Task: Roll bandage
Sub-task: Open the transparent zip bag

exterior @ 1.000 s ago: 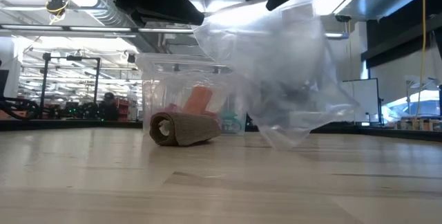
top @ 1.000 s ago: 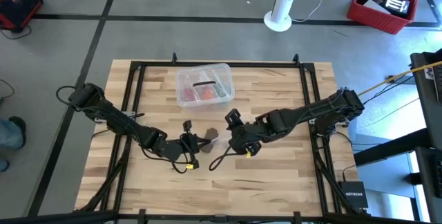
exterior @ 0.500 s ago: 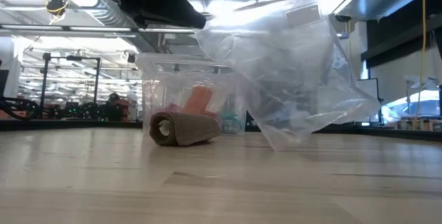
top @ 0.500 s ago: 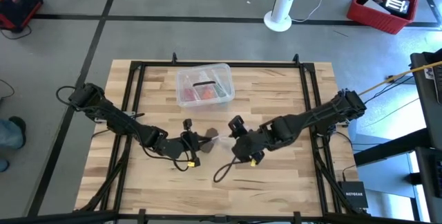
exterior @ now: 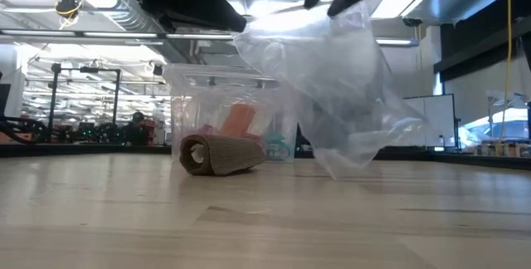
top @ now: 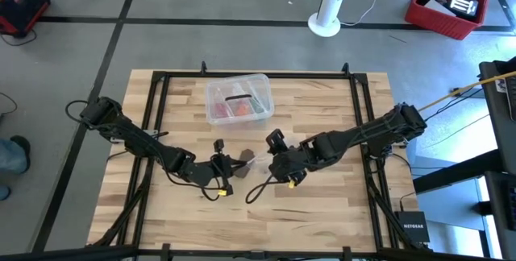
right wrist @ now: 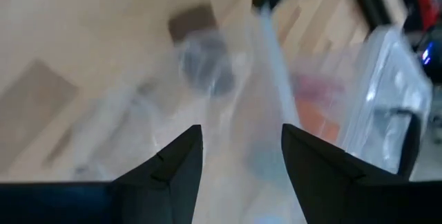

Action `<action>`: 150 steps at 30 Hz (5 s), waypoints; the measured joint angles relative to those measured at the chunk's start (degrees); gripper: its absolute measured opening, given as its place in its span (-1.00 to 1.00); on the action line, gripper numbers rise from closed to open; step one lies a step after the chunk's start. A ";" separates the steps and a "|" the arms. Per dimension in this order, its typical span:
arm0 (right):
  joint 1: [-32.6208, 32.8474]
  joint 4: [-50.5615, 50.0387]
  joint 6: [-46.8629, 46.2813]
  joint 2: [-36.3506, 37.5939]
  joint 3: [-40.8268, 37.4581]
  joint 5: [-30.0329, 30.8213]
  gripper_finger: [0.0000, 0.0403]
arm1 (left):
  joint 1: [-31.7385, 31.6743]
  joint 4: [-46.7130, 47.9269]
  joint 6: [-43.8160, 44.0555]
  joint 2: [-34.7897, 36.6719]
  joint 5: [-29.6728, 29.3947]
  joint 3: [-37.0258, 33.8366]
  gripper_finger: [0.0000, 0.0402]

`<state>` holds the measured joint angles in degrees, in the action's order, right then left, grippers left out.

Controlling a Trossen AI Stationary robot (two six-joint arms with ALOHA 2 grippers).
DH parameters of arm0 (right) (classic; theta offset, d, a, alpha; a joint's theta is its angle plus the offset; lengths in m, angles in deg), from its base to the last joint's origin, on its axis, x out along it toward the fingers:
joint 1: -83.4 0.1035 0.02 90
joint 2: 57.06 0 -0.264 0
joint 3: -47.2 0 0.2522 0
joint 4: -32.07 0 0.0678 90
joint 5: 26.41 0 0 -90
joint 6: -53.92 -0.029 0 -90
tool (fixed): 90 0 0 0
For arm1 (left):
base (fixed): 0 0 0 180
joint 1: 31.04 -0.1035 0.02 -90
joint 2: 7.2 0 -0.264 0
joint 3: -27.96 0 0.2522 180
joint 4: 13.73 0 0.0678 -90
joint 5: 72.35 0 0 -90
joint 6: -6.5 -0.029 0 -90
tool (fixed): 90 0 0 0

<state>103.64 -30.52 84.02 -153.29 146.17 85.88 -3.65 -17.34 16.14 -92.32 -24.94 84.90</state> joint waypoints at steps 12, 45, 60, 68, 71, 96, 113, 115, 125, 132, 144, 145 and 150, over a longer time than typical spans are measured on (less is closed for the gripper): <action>-0.18 0.67 -0.07 0.02 -0.32 0.09 -0.02 | -0.06 0.21 -0.03 0.00 0.00 0.00 -1.00; 2.19 -3.70 -9.86 1.03 3.09 1.99 -0.02 | 0.06 0.25 0.41 0.00 -0.02 0.00 -1.00; 6.21 11.09 -29.98 9.20 -15.61 0.86 -0.02 | -0.67 0.17 1.68 0.00 -0.03 -0.02 -1.00; 5.64 24.57 -37.65 8.77 -25.69 0.97 -0.02 | -1.24 -0.27 3.46 -0.02 -0.04 -0.02 -1.00; 5.53 25.50 -38.28 9.20 -25.26 6.21 0.00 | -1.24 -0.25 4.17 -0.02 -0.02 -0.02 -1.00; -1.21 35.26 -40.78 4.76 -34.06 5.80 0.16 | -2.61 -11.54 18.96 -11.83 1.57 -0.04 -1.00; -2.60 51.34 -29.56 -5.72 -39.46 -0.53 -0.82 | -3.20 -11.31 16.99 -11.85 12.81 -0.04 -1.00; -2.60 51.01 -29.39 -5.57 -39.46 -0.47 -0.94 | -3.62 -11.48 17.45 -11.85 12.81 -0.04 -0.99; 2.96 45.52 -29.47 1.85 -39.60 4.67 -0.98 | -4.58 -11.11 14.10 -10.45 14.44 -0.04 -0.41; 6.82 42.30 -27.47 11.20 -39.57 9.11 -0.99 | -3.44 -5.88 9.04 -3.09 15.04 0.00 -0.19; 6.34 43.63 -25.26 24.88 -39.55 9.06 -1.00 | -0.97 2.70 8.26 2.76 5.95 -2.31 -0.27; 6.32 44.77 -25.24 25.34 -39.55 9.00 -1.00 | -1.01 1.42 9.22 1.62 5.93 -3.25 -0.27; 6.36 52.22 -25.08 25.77 -39.55 4.99 -1.00 | -1.59 -23.58 3.02 -6.81 5.96 -6.23 -0.27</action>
<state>110.01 21.70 58.94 -127.52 106.61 90.87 -5.25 -40.92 19.16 -99.13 -18.98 78.67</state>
